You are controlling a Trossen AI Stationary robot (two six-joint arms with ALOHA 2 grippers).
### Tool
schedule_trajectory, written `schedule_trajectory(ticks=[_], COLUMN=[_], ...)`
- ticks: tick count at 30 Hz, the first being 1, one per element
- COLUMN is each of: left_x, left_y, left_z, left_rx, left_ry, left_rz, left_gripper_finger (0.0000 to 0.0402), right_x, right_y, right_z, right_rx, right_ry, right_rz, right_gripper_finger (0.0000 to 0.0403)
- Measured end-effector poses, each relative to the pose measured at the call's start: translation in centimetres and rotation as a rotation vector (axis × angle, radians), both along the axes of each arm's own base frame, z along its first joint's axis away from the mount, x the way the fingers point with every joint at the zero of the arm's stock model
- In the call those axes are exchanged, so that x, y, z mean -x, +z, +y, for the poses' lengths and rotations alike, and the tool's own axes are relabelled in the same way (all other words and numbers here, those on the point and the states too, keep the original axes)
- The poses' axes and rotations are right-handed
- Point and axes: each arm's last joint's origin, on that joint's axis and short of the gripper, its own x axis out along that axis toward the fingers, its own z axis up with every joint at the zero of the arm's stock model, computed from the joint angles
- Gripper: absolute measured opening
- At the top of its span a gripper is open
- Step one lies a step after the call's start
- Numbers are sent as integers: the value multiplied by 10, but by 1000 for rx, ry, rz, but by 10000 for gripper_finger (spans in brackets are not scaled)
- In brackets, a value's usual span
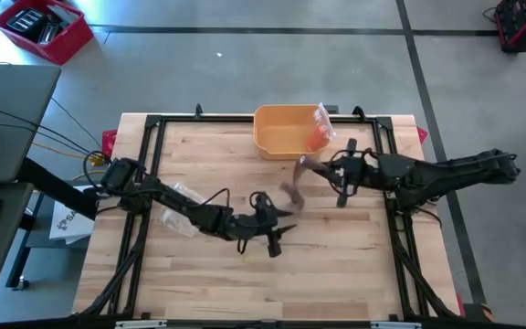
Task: Roll bandage
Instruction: Roll the brown bandage
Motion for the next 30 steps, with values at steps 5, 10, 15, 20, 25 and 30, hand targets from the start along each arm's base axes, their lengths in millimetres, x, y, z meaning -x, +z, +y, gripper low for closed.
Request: schedule_trajectory(ticks=[5,10,15,20,25,30], left_x=[3,4,3,4,-1,-12], left_y=[2,2,-4,-11,-19,-52], left_z=[0,-3,-9,-2,11,21], left_rx=[-56,-57,-113,-233,-160,-104], left_ry=[158,142,-85,-109,-72,-49], left_rz=[-20,-18,68,176,200,242], left_gripper_finger=[152,152,151,151,152,152], right_x=[4,7,6,2,0,0], right_y=[14,29,23,15,14,12], right_z=[12,22,20,15,12,9], right_rx=[43,60,31,-7,-40,-74], right_ry=[80,129,115,54,22,1], right_rz=[-36,-51,13,71,72,84], right_gripper_finger=[37,37,37,38,38,39])
